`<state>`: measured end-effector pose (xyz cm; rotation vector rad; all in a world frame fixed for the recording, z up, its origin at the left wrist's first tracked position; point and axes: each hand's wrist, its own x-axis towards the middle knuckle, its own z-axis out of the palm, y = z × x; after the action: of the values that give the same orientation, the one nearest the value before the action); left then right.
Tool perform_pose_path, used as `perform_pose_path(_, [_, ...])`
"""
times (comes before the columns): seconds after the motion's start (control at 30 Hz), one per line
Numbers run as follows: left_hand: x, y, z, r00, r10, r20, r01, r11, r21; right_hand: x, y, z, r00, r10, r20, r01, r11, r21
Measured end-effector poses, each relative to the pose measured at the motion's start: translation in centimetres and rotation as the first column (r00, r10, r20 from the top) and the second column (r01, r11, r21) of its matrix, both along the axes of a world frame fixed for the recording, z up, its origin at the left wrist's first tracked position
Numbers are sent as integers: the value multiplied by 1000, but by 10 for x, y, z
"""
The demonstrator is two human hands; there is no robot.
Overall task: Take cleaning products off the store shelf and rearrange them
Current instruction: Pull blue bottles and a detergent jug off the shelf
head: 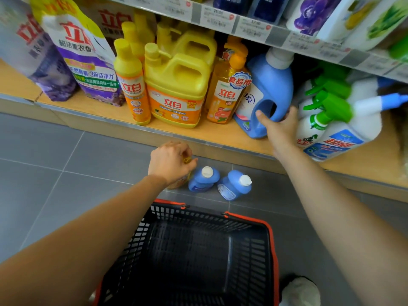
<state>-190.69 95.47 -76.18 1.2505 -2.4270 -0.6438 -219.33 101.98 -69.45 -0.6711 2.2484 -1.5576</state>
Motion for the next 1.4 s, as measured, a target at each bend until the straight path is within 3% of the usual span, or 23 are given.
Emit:
perform_pose_path(0.13, [0, -2, 3, 1000, -24, 13, 24, 999, 31, -19, -13, 11, 988, 54, 144, -45, 997, -68])
perform_pose_path(0.3, [3, -6, 16, 989, -116, 86, 102, 983, 151, -4, 6, 15, 969, 159, 191, -146, 986, -80])
perform_pose_path(0.4, [0, -10, 33, 959, -210, 189, 158, 953, 258, -7, 29, 23, 976, 172, 137, -167, 985, -43])
perform_pose_path(0.5, [-9, -15, 59, 926, -243, 290, 176, 955, 238, -10, 45, 40, 982, 187, 17, -188, 981, 51])
perform_pose_path(0.73, [-41, -13, 145, 973, -187, -137, 217, 940, 261, 6, 73, 81, 923, 303, -239, -258, 945, 203])
perform_pose_path(0.83, [-50, -7, 179, 937, -113, -331, 214, 934, 286, 17, 82, 106, 883, 333, -332, -271, 937, 219])
perform_pose_path(0.93, [-57, 5, 204, 858, 56, -510, 216, 863, 457, 31, 93, 133, 857, 362, -366, -298, 929, 220])
perform_pose_path(1.07, [-58, 24, 232, 787, 169, -593, 235, 807, 542, 56, 108, 161, 839, 391, -377, -325, 918, 228])
perform_pose_path(1.17, [-43, 38, 251, 748, 90, -658, 289, 848, 445, 75, 123, 178, 859, 417, -298, -371, 907, 200])
perform_pose_path(1.27, [-22, 53, 267, 736, -58, -675, 398, 844, 361, 89, 146, 188, 891, 451, -48, -447, 892, 65])
perform_pose_path(1.4, [-1, 65, 277, 711, -210, -671, 536, 780, 324, 101, 171, 187, 816, 532, 228, -530, 845, -74])
